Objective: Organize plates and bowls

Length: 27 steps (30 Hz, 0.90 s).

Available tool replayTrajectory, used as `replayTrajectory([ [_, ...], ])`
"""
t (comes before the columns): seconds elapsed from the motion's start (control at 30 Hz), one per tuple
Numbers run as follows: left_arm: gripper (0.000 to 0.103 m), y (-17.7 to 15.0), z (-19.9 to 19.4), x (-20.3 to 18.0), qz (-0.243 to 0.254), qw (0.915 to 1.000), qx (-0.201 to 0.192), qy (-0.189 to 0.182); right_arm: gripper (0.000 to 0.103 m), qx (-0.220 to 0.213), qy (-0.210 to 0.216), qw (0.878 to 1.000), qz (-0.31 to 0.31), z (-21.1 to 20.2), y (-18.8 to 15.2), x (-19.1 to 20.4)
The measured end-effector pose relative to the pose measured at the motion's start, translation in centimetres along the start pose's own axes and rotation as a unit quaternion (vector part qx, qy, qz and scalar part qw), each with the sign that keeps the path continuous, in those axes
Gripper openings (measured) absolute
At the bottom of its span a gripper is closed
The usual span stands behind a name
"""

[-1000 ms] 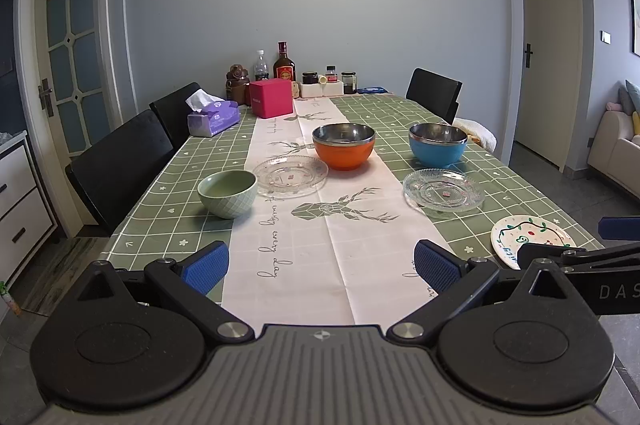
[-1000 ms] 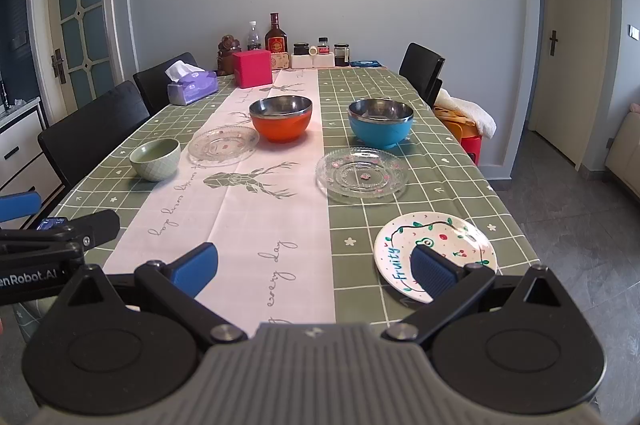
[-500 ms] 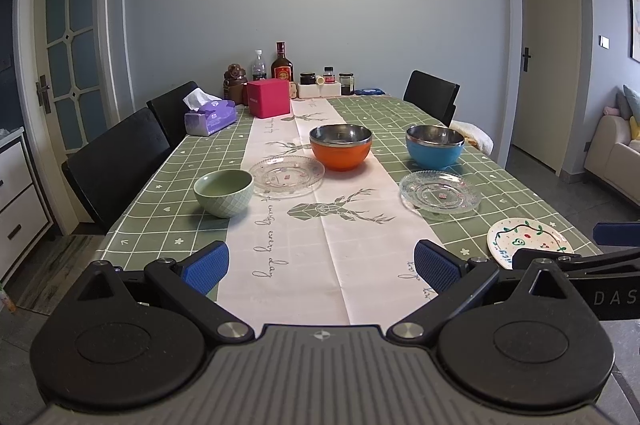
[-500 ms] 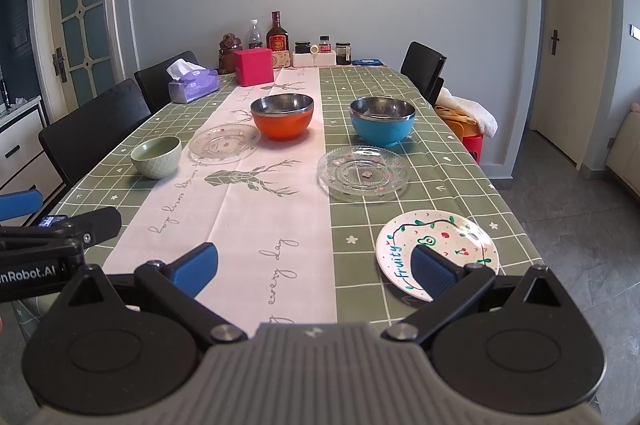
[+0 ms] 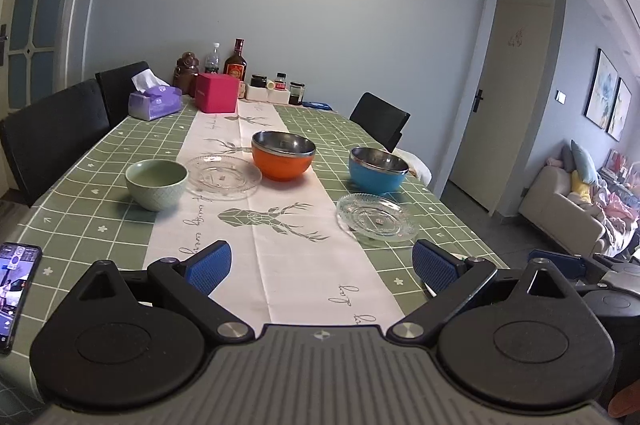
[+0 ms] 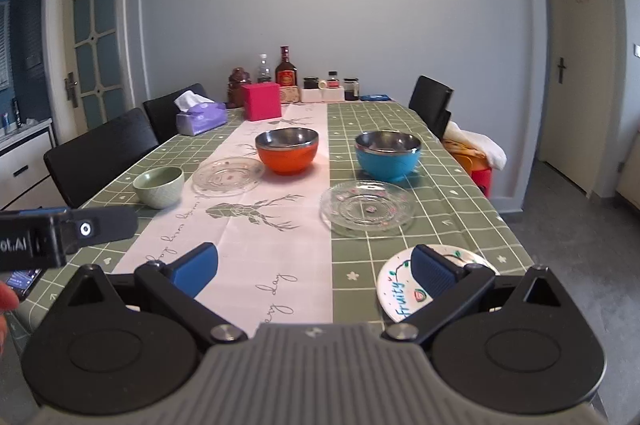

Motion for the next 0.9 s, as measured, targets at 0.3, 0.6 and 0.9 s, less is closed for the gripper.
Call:
replayTrajectory([
  [0.3, 0.081, 1.2, 2.9, 1.6, -0.020, 0.9996, -0.021, 0.002, 0.100, 0.037, -0.004, 0.999, -0.011, 4.1, 0.0, -1.0],
  [0.6, 0.060, 2.6, 7.2, 2.5, -0.012, 0.9997, 0.013, 0.014, 0.100, 0.078, 0.021, 0.996, -0.032, 8.9, 0.5, -1.0],
  [0.9, 0.020, 5.1, 11.3, 4.4, -0.006, 0.9979, 0.020, 0.062, 0.066, 0.105, 0.068, 0.992, -0.009, 14.1, 2.2, -0.3],
])
Point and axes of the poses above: each gripper's, at about its wrist camera, not at the fingertips, and z roughly the way its jaws point, x to its left, y to its top, the point moved 6 cm from there along z, roughly the way its jaws point, and after that the axes turned 7 degrees about y, right-handed, at the moved point
